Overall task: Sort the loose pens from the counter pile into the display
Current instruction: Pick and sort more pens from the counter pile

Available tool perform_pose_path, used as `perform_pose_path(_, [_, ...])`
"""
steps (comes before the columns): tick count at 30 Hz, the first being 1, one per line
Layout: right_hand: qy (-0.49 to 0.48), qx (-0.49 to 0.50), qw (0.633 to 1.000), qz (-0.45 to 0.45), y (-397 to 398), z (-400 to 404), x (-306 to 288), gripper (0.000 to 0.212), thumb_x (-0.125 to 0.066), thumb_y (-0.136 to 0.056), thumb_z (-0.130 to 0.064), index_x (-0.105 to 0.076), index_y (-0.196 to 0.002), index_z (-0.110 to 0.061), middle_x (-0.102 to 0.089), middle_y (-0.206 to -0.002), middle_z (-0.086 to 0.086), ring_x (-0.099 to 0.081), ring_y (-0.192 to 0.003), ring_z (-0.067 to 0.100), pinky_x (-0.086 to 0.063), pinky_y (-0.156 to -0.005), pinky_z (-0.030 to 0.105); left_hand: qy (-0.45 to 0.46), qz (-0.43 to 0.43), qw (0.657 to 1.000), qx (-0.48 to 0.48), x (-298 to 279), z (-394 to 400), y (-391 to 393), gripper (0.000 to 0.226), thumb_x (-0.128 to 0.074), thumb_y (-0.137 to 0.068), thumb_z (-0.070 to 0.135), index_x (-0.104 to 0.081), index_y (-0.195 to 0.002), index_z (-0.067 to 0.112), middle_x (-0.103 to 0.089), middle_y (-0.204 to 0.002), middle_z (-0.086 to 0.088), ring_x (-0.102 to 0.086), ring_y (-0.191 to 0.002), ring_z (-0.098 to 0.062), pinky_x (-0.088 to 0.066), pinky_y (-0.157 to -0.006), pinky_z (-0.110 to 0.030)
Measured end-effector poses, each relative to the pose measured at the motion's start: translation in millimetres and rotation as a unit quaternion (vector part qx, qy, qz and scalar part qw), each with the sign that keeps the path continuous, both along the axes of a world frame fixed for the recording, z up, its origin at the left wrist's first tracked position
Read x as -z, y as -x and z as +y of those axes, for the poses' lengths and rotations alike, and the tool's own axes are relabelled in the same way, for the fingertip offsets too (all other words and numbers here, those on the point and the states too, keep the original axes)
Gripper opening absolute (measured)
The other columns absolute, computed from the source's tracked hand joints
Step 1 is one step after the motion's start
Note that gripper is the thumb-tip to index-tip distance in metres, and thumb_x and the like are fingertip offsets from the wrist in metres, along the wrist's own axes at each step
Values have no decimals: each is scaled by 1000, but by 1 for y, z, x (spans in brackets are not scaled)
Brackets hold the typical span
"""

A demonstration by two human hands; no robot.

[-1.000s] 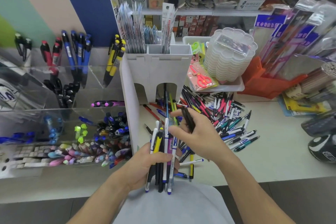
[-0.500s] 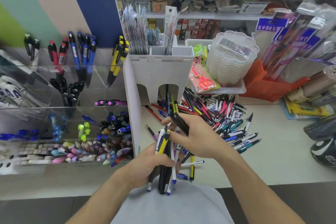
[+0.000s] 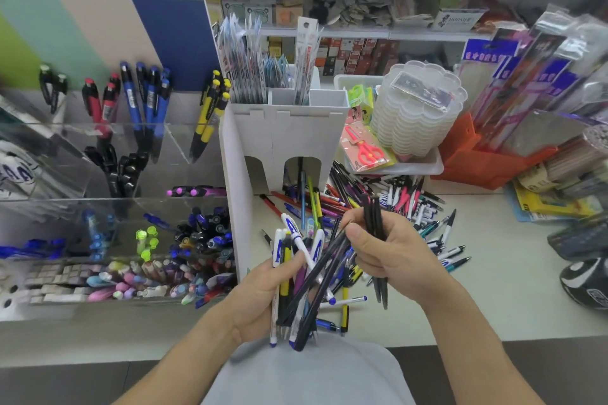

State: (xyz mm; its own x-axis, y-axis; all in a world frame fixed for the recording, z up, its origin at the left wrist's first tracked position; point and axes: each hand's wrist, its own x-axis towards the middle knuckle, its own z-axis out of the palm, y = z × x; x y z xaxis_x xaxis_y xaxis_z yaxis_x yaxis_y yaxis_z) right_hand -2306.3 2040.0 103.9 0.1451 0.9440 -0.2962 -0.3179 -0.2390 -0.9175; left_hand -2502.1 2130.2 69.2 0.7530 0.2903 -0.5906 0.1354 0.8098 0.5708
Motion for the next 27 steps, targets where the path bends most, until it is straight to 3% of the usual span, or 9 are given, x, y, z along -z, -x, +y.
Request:
perform_pose_path(5, [22, -22, 999, -19, 10, -5, 9, 12, -59, -96, -20, -63, -99, -8, -28, -55, -4, -21, -44, 11, -24, -43, 20, 0, 20, 999, -42, -4, 2, -14, 37, -62, -87, 27, -65, -110, -1, -68, -72, -17, -67, -56, -25, -59, -53, -35])
perform_pose_path(7, [21, -8, 1000, 0, 8, -7, 12, 12, -59, -96, -20, -62, -100, -9, -28, -57, -3, -21, -45, 11, -24, -43, 20, -6, 23, 998, -59, -1, 4, -18, 28, -61, -92, 24, -60, -103, -1, -63, -66, -13, -62, -50, -22, -55, -47, -32])
perform_pose_path(10, [23, 6, 999, 27, -4, -11, 15, 11, -60, -95, -23, -65, -98, -14, -25, -60, 0, -20, -47, 12, -24, -44, 22, -17, -7, 998, -65, 8, 9, -20, 25, -64, -82, 22, -52, -92, 3, -51, -62, -7, -52, -50, -18, -52, -50, -29])
perform_pose_path(15, [83, -64, 994, 16, -6, -14, 24, 18, -54, -101, -26, -52, -97, -9, -27, -64, 0, -23, -51, 12, -28, -47, 19, -101, 26, 994, 16, 14, 10, -12, 16, -71, -62, 13, -56, -66, 8, -54, -57, -17, -52, -50, -23, -49, -54, -29])
perform_pose_path(19, [88, -26, 996, 0, 20, -10, 31, 29, -49, -99, -34, -51, -95, -5, -41, -63, 2, -33, -53, 12, -30, -50, 22, -115, 19, 992, 58, 14, 5, -7, 17, -71, -76, 8, -60, -87, 2, -55, -59, -16, -52, -50, -20, -48, -51, -28])
perform_pose_path(22, [74, 19, 997, -2, 36, -9, 35, 33, -54, -99, -36, -56, -104, -3, -52, -81, 15, -40, -60, 13, -37, -53, 25, -68, 16, 997, 11, 16, 6, -2, 21, -77, -77, 0, -67, -96, -1, -58, -71, -13, -57, -53, -17, -53, -53, -27])
perform_pose_path(25, [64, 7, 996, 56, 42, -12, 35, 38, -61, -94, -40, -59, -113, -8, -59, -83, 7, -48, -68, 14, -39, -55, 24, -27, 14, 999, -32, 17, 6, 2, 32, -72, -82, -5, -63, -112, -9, -57, -76, -13, -56, -55, -18, -55, -56, -28])
perform_pose_path(27, [57, -36, 995, 72, 46, -14, 29, 32, -53, -101, -32, -58, -116, -4, -68, -80, -3, -60, -71, 13, -40, -61, 28, -19, 0, 999, -36, 17, 5, 4, 34, -68, -85, -3, -64, -118, -8, -57, -71, -10, -54, -55, -16, -54, -58, -30])
